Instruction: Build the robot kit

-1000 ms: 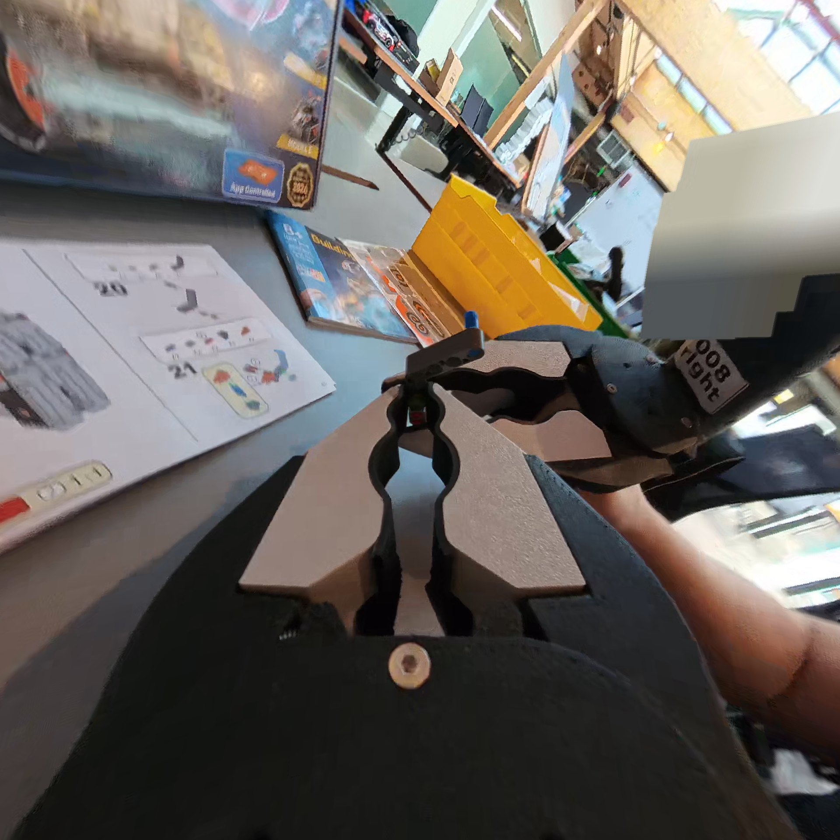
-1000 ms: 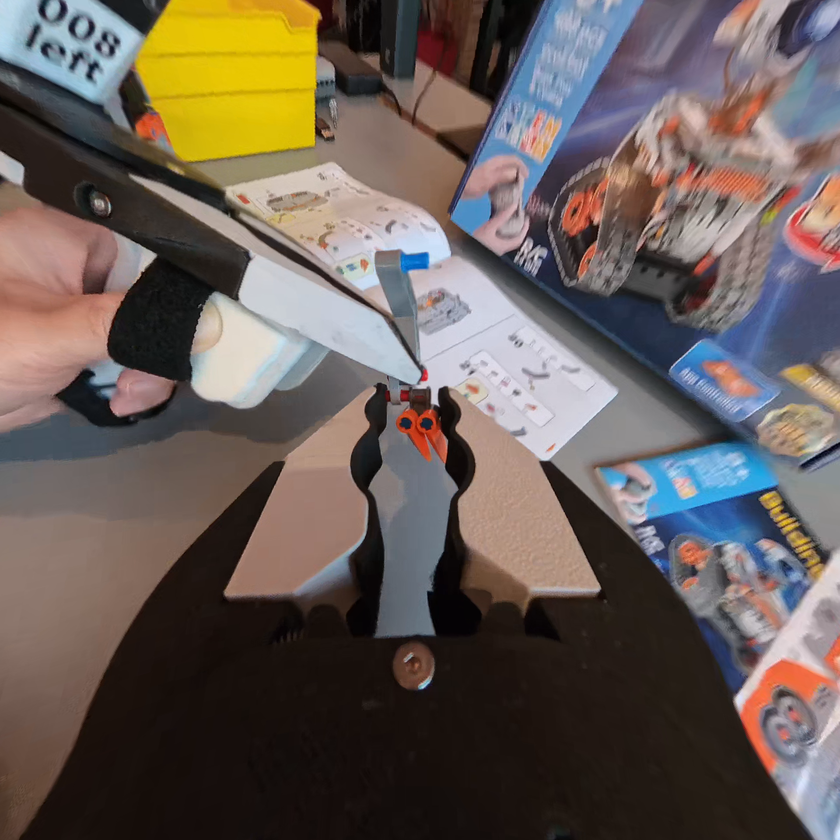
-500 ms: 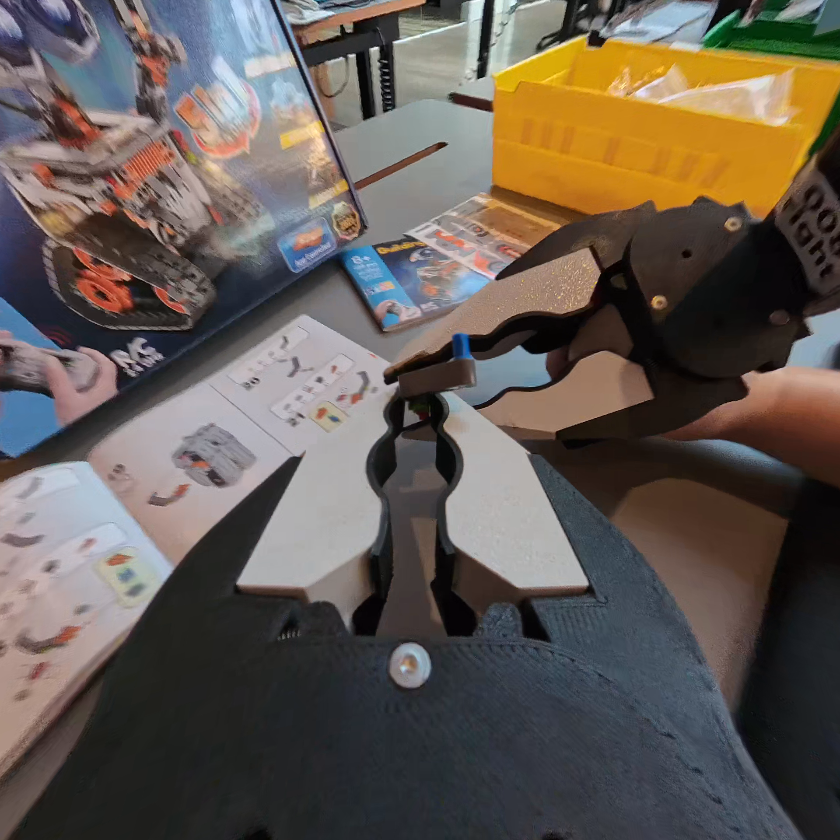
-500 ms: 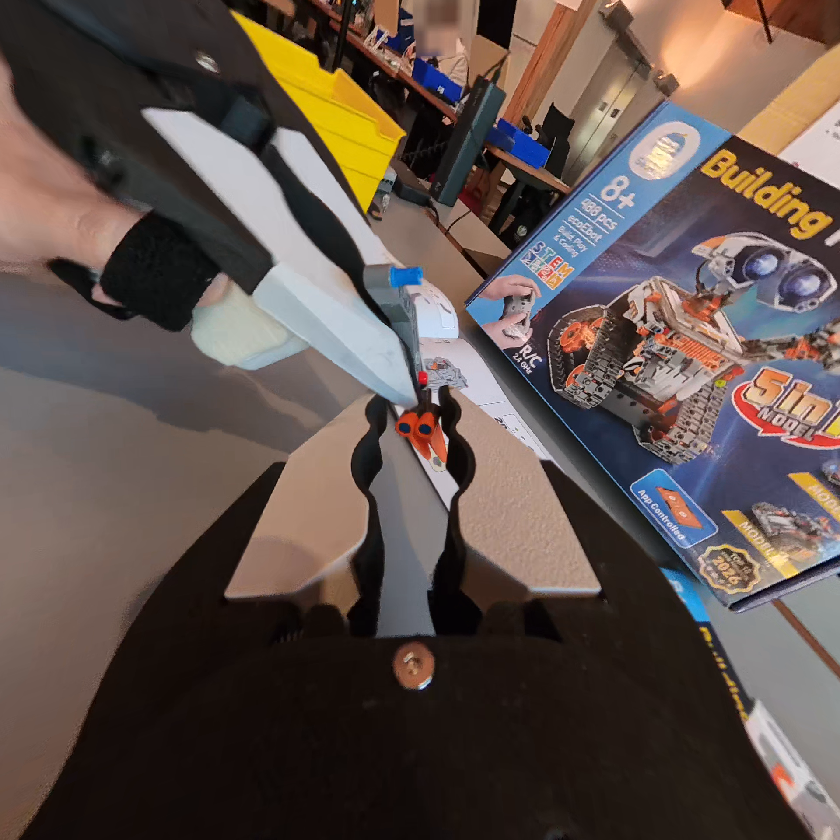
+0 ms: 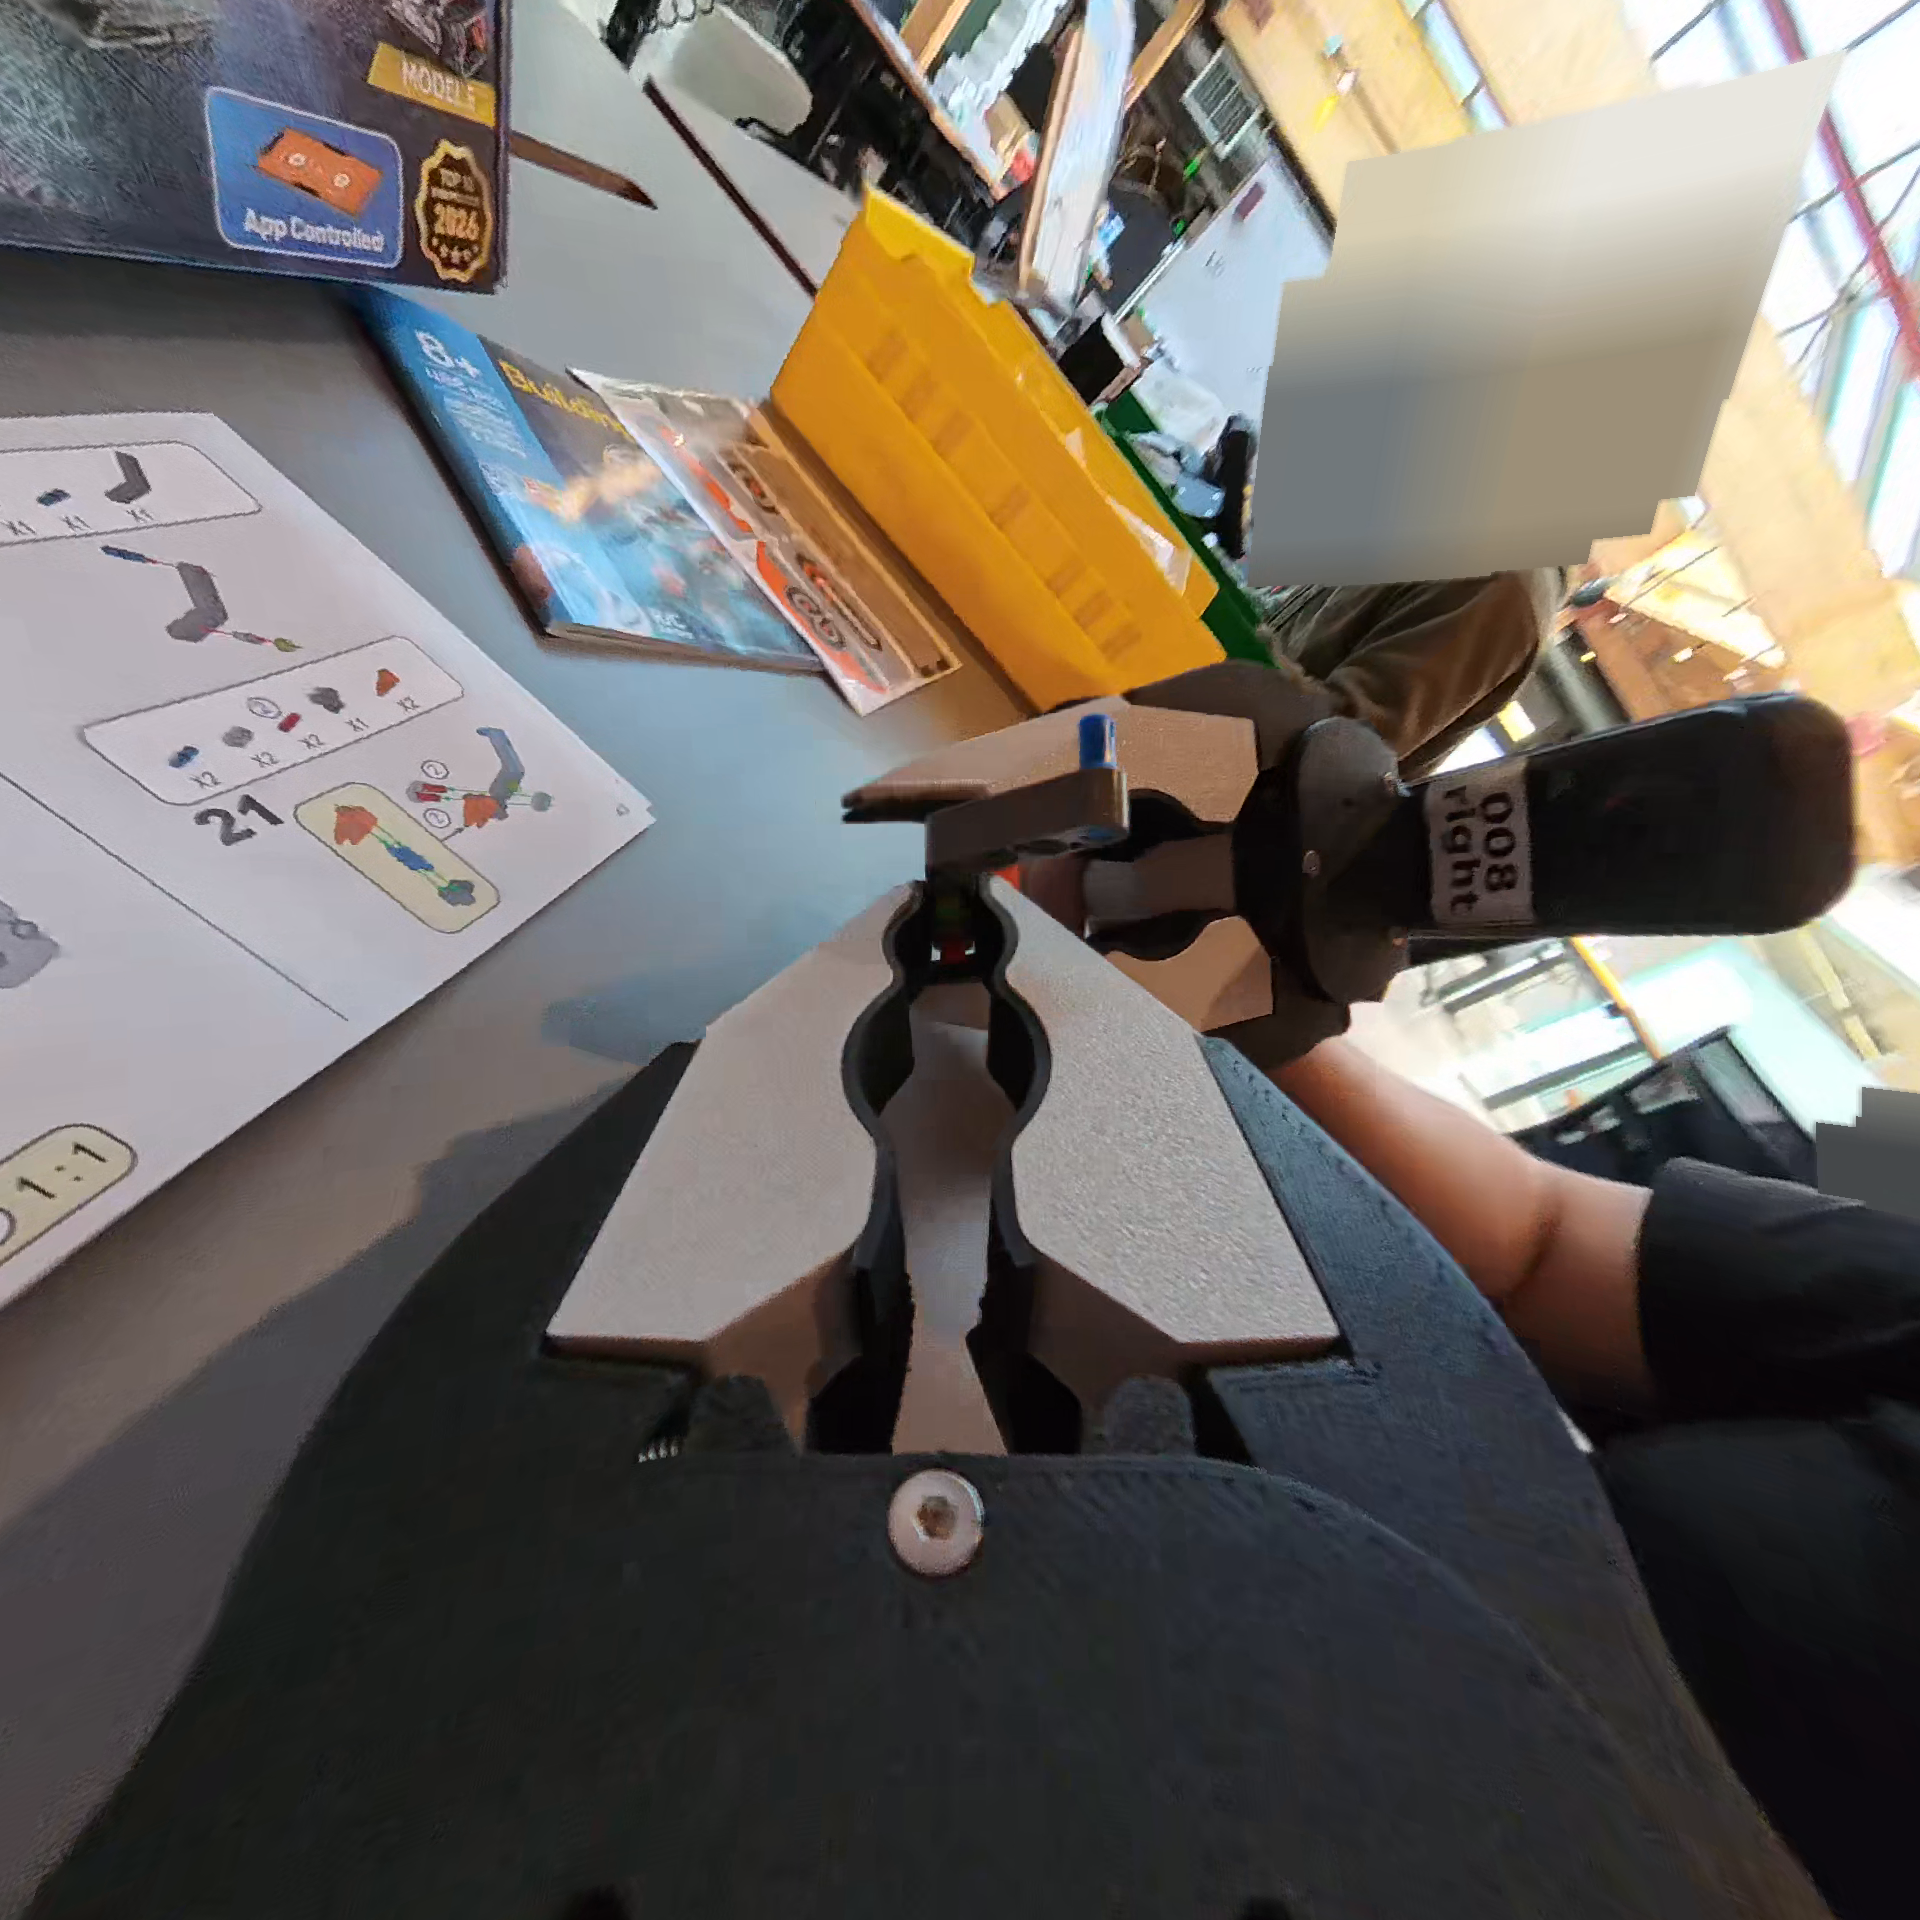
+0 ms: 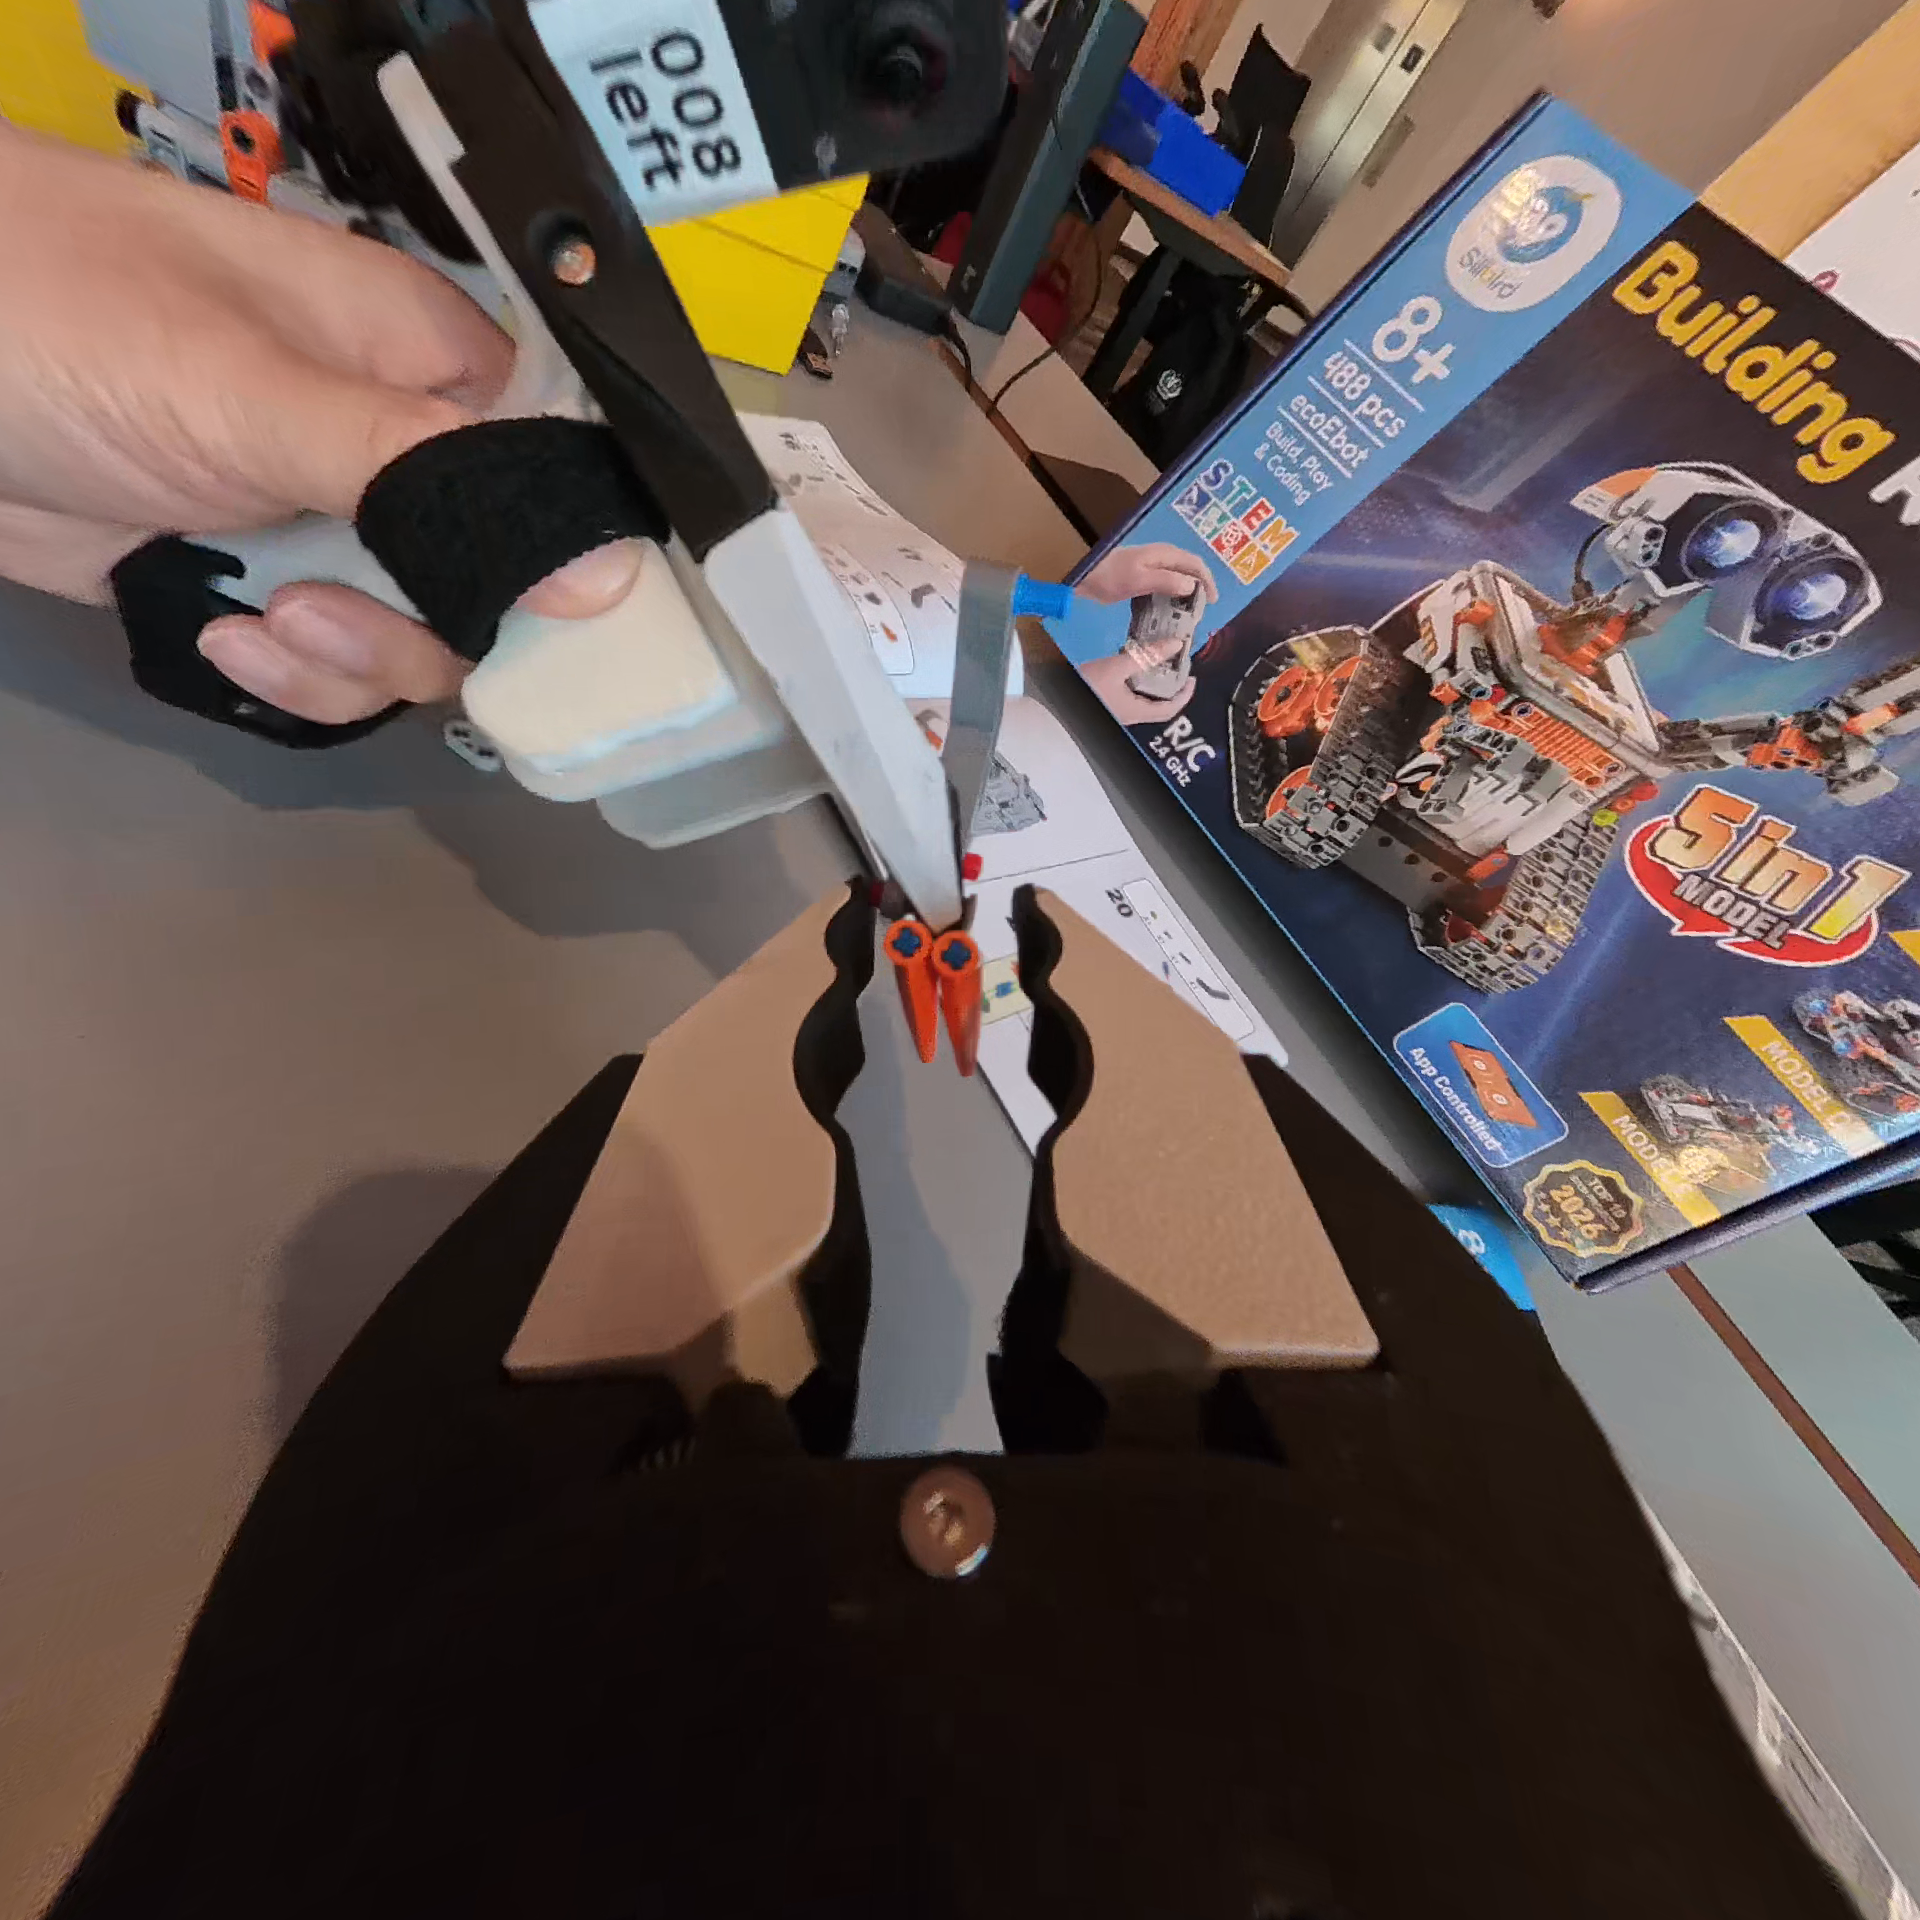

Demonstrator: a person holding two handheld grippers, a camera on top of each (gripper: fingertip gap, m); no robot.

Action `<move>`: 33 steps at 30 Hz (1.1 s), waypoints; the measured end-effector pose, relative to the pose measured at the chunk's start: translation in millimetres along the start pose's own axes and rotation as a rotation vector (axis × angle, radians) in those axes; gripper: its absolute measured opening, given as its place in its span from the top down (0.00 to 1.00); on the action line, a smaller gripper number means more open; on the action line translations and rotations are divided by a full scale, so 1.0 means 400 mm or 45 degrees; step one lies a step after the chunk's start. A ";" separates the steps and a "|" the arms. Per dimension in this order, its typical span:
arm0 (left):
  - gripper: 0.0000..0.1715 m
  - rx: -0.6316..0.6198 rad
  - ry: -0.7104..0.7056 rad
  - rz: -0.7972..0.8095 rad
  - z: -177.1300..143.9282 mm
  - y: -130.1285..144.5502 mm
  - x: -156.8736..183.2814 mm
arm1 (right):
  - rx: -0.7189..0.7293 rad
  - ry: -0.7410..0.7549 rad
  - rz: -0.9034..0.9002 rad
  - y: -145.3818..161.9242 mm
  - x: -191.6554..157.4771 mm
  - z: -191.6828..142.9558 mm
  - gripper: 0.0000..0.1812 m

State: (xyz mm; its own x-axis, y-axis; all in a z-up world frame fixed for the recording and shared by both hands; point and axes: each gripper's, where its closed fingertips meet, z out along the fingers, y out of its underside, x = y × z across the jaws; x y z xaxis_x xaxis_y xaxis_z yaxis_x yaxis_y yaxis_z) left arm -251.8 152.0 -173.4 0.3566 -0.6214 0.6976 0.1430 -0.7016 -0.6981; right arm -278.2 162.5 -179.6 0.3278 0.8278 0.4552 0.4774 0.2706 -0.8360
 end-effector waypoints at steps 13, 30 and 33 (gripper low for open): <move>0.96 0.010 0.105 -0.026 -0.002 -0.003 0.001 | -0.136 -0.100 -0.132 0.033 -0.017 -0.024 0.92; 0.97 0.314 0.001 -0.103 -0.034 -0.059 -0.009 | -0.164 0.153 0.334 0.008 0.031 -0.009 0.83; 0.97 0.333 0.000 -0.123 -0.038 -0.060 -0.011 | -0.152 0.153 0.329 0.004 0.028 -0.006 0.82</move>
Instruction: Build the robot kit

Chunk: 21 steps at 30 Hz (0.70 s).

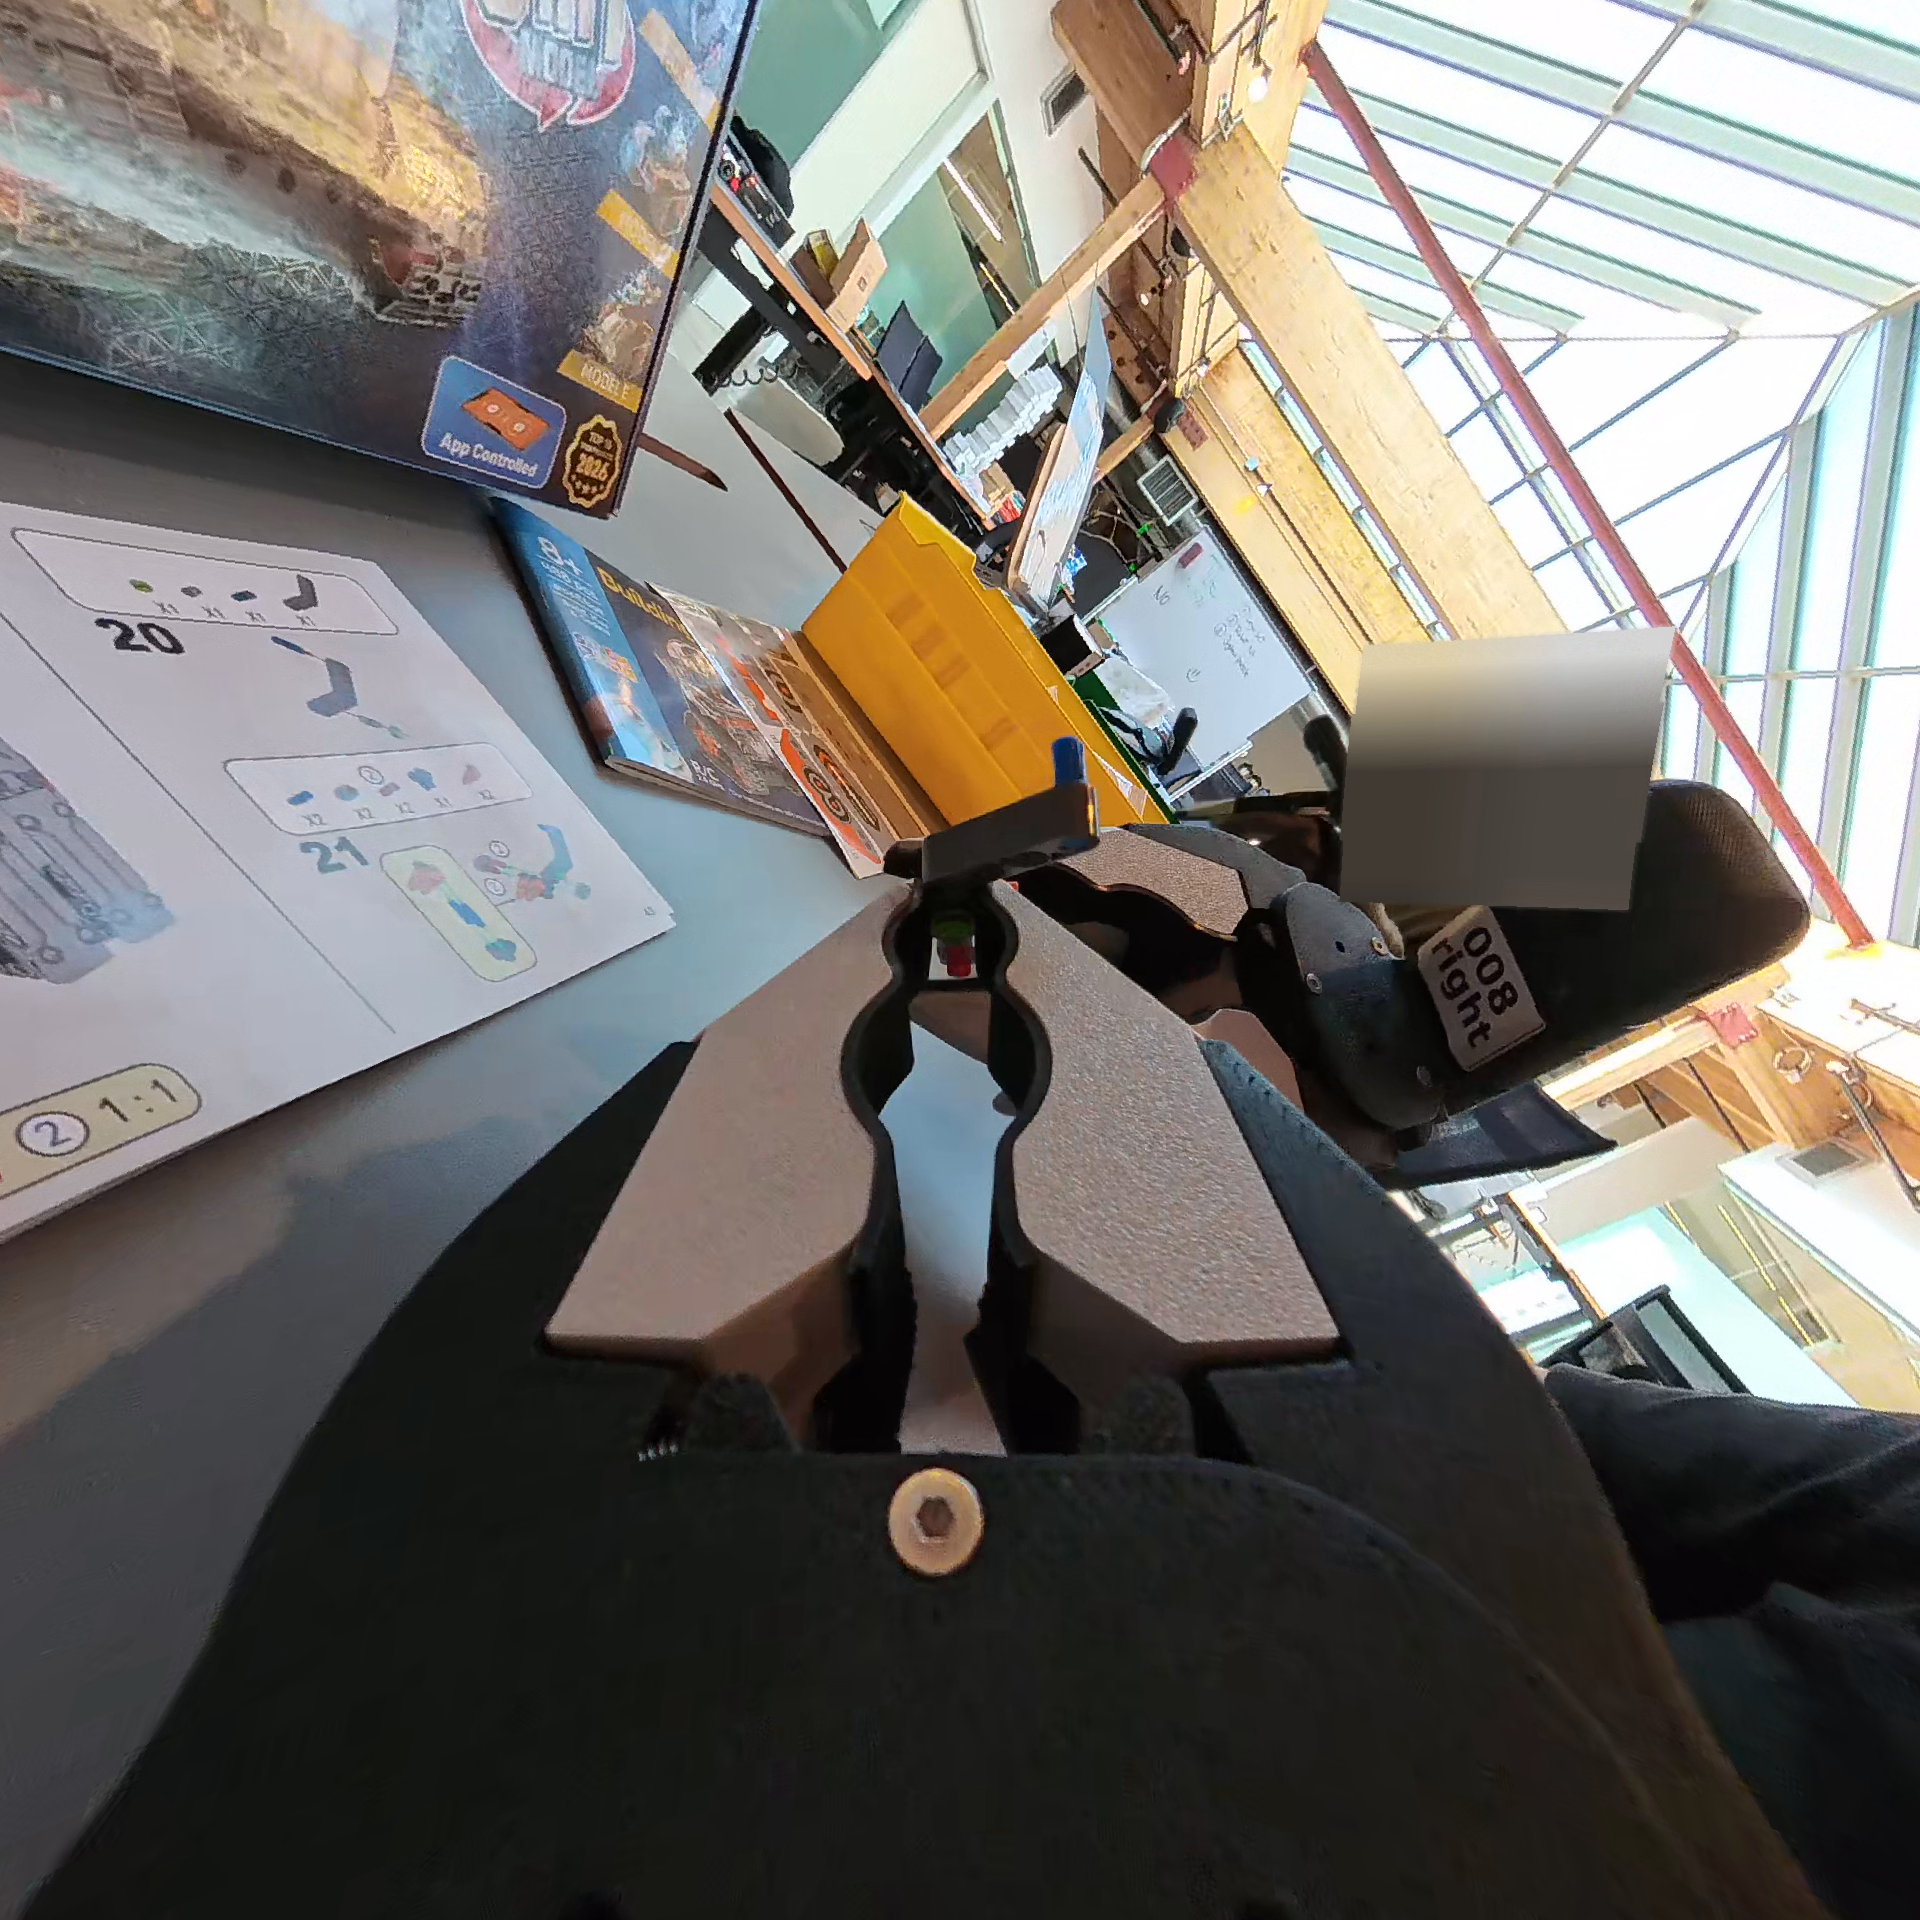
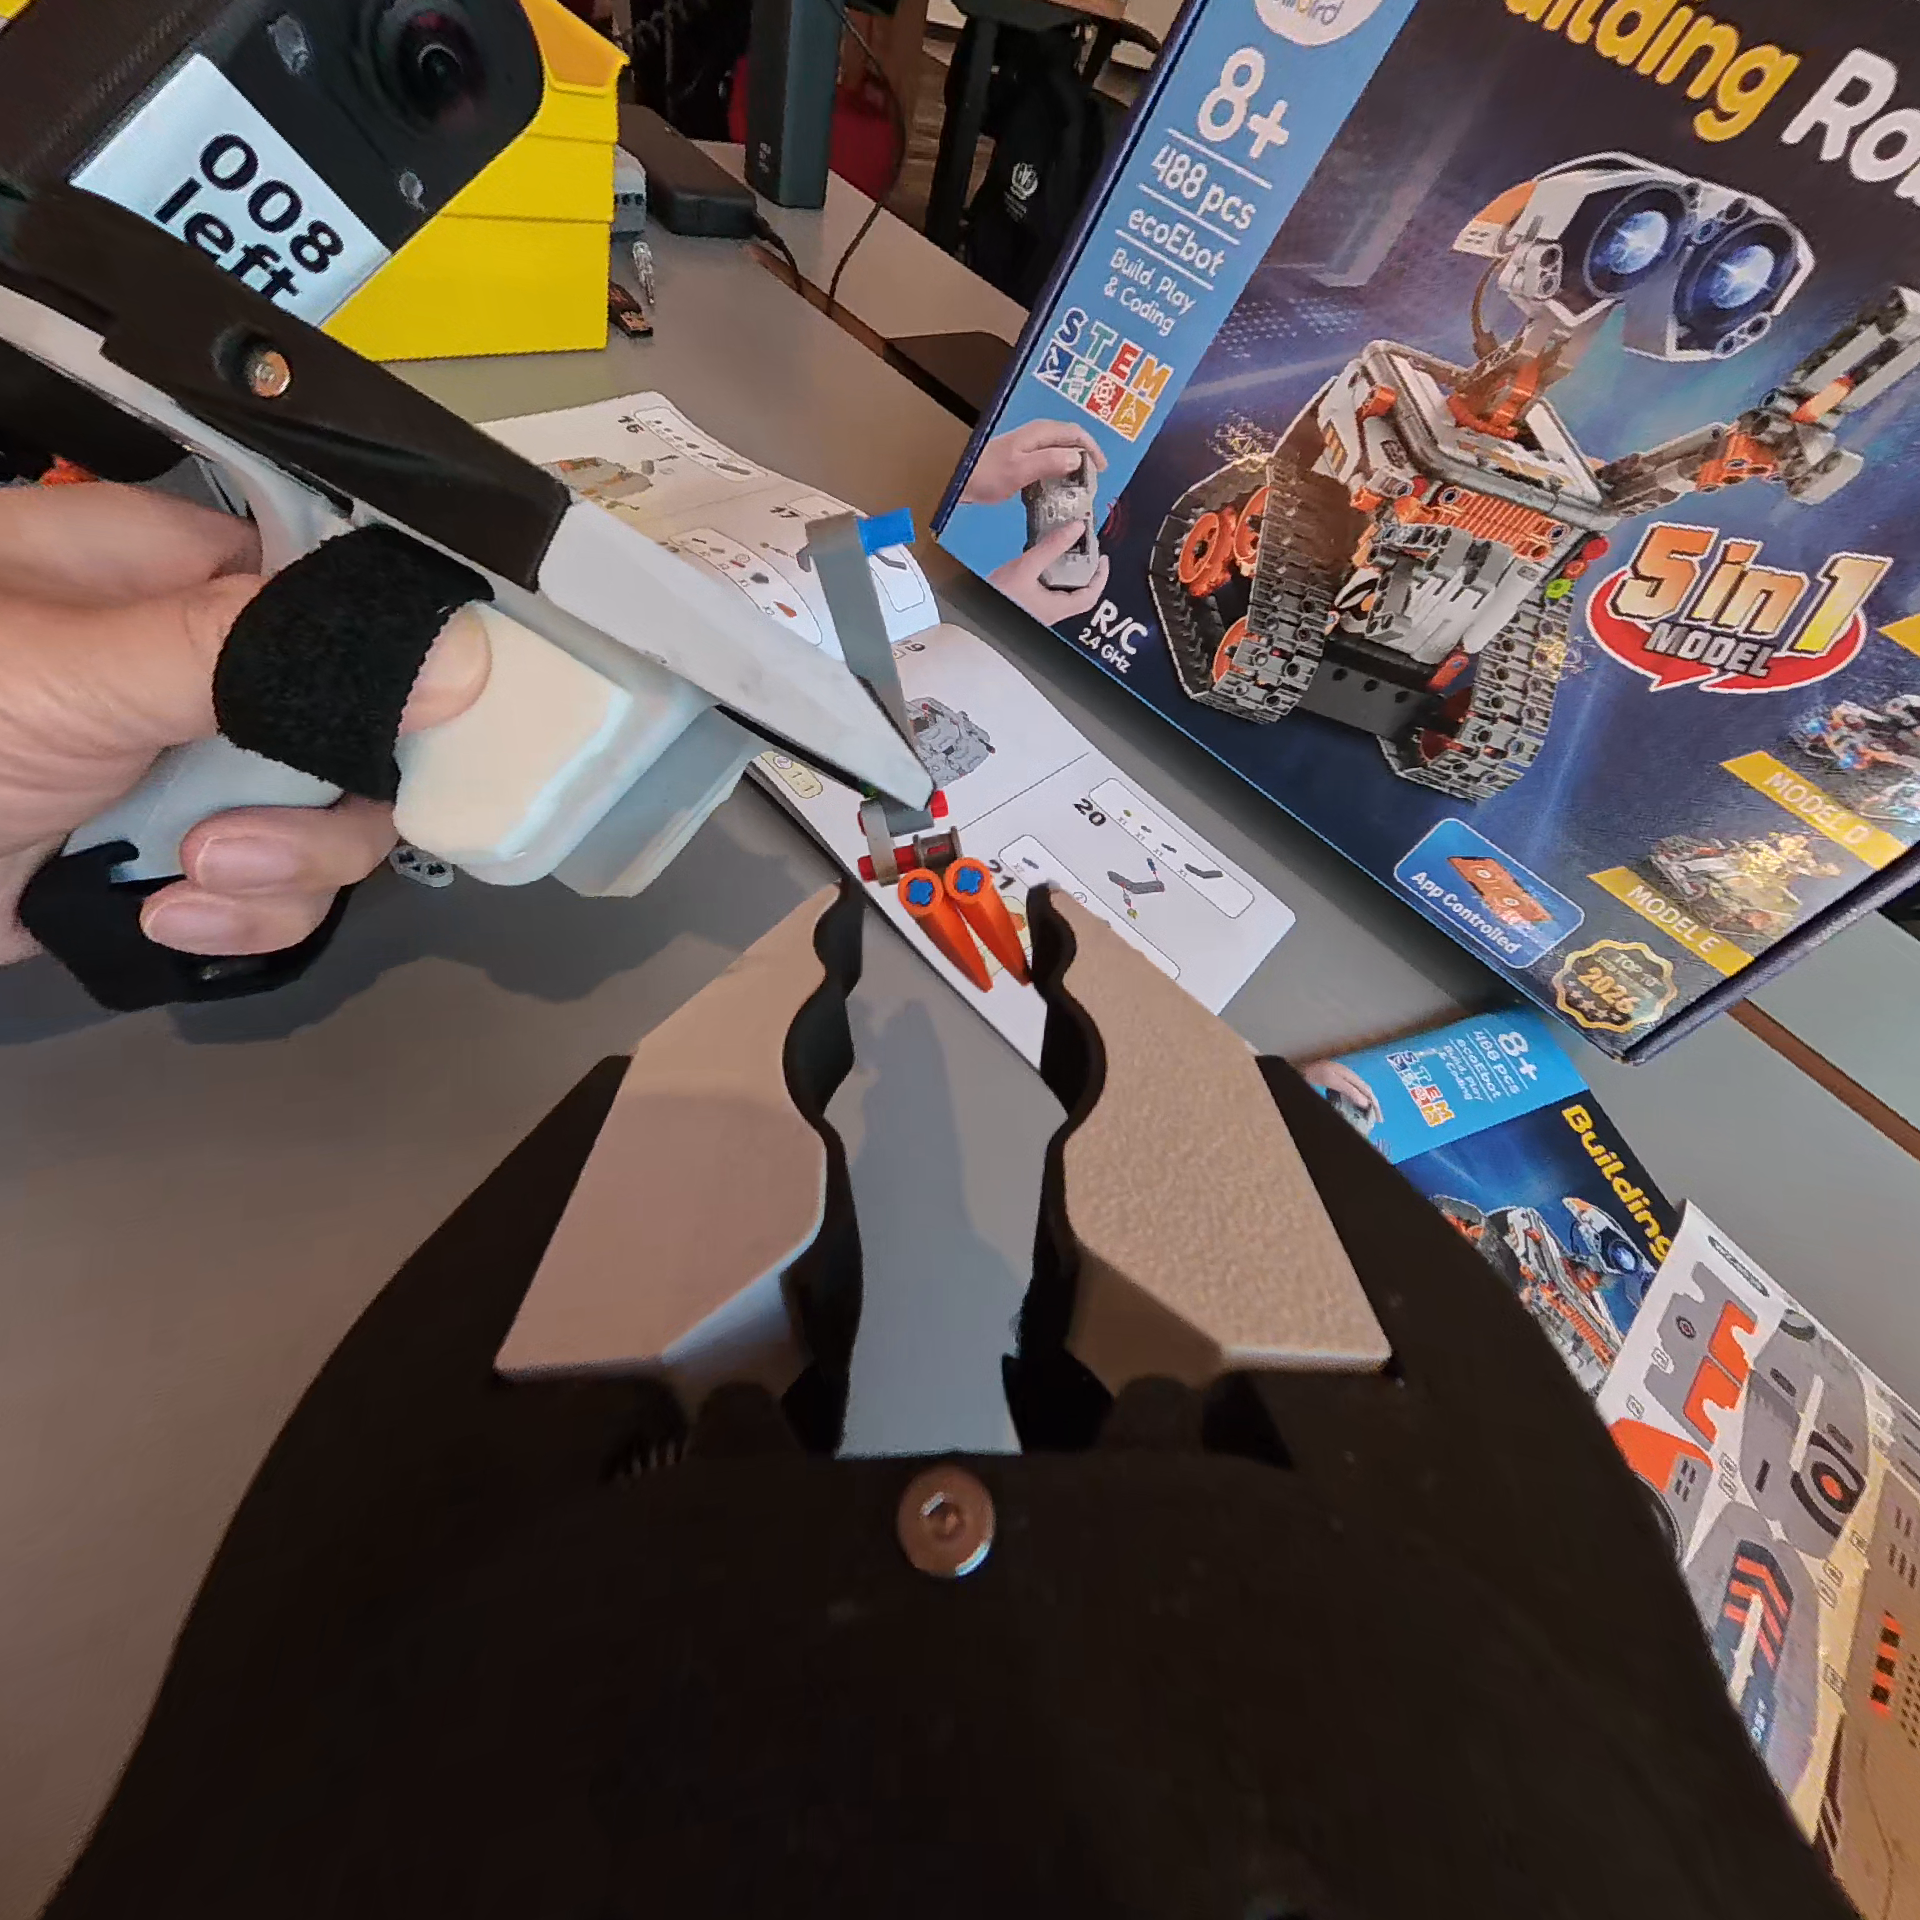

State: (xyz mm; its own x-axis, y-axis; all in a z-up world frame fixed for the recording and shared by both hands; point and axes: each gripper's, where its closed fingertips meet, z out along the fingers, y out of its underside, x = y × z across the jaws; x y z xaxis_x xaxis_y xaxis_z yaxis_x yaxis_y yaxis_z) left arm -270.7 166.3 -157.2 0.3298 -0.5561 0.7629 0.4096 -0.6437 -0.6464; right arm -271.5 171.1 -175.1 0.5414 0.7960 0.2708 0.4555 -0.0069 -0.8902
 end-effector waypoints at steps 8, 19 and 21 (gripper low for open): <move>0.97 0.025 0.003 -0.001 0.002 -0.001 0.006 | 0.028 0.007 0.032 -0.005 0.005 -0.005 0.83; 0.97 0.046 0.003 -0.047 0.006 0.009 0.003 | 0.017 0.038 -0.042 -0.005 0.001 0.004 0.84; 0.97 0.039 -0.003 -0.021 0.007 0.009 0.006 | 0.018 0.028 -0.032 -0.007 0.001 0.002 0.84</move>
